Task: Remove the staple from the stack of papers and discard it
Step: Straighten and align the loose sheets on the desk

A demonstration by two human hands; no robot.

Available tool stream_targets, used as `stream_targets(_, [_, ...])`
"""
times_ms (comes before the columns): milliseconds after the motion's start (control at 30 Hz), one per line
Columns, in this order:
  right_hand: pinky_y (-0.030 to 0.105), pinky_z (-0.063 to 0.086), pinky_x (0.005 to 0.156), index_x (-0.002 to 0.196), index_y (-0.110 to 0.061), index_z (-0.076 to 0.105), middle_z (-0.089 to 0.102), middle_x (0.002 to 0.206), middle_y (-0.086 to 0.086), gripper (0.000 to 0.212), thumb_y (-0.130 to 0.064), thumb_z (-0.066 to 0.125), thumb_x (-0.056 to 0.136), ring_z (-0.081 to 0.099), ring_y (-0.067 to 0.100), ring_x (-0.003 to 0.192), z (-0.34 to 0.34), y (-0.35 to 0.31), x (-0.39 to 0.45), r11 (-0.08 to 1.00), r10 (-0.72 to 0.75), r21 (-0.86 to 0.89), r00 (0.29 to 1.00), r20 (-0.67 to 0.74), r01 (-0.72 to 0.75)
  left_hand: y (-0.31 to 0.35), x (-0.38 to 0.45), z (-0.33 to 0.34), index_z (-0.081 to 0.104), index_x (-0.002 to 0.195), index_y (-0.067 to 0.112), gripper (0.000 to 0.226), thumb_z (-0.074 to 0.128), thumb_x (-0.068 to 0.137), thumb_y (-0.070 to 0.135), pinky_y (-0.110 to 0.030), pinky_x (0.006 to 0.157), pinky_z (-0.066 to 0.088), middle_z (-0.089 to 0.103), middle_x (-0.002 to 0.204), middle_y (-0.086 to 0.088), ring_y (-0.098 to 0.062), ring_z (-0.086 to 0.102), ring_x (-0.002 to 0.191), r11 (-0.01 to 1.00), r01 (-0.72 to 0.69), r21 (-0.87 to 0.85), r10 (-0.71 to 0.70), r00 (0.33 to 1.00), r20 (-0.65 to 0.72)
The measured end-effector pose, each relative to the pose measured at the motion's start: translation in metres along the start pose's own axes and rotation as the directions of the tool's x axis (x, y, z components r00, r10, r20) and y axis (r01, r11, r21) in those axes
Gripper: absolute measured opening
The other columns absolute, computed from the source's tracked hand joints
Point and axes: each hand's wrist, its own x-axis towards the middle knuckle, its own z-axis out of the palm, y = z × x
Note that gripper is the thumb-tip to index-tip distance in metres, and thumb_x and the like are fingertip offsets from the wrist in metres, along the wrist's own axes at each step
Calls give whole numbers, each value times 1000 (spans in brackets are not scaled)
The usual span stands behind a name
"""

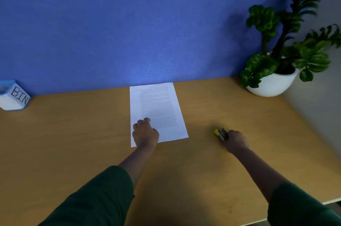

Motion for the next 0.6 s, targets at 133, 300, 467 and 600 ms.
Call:
stream_targets(133, [28,41,62,96,-1,65,69,96,19,34,-33,57,88,65,34,90,-14,-21,22,994,4,111,999,-40,0,-2,-3,0,50,130,12,44,55,86,11,-36,94,45,56,128,-9,-26,47,120,1000,-11,6,11,1000,-16])
stream_targets(300, [29,42,64,101,-2,64,66,101,16,30,-28,56,90,64,33,93,-28,-51,58,992,49,122,991,-126,-33,-8,-5,2,49,131,13,45,53,86,10,-36,96,44,54,129,-7,-25,45,121,1000,-24,3,24,999,-26])
stream_targets(467, [32,47,69,109,-3,62,65,107,15,26,-19,58,88,63,31,99,-21,-62,70,994,86,71,989,-121,-78,-12,-4,-2,47,133,14,47,52,87,11,-38,97,44,52,132,-7,-26,41,126,999,-30,32,30,1000,-1])
stream_targets(600, [31,46,68,110,-3,62,62,108,16,28,-20,59,88,63,32,97,-15,-63,72,994,65,92,989,-136,-53,-13,-4,-6,47,133,14,46,52,87,11,-37,96,45,53,132,-6,-25,41,126,999,-12,45,12,1000,4])
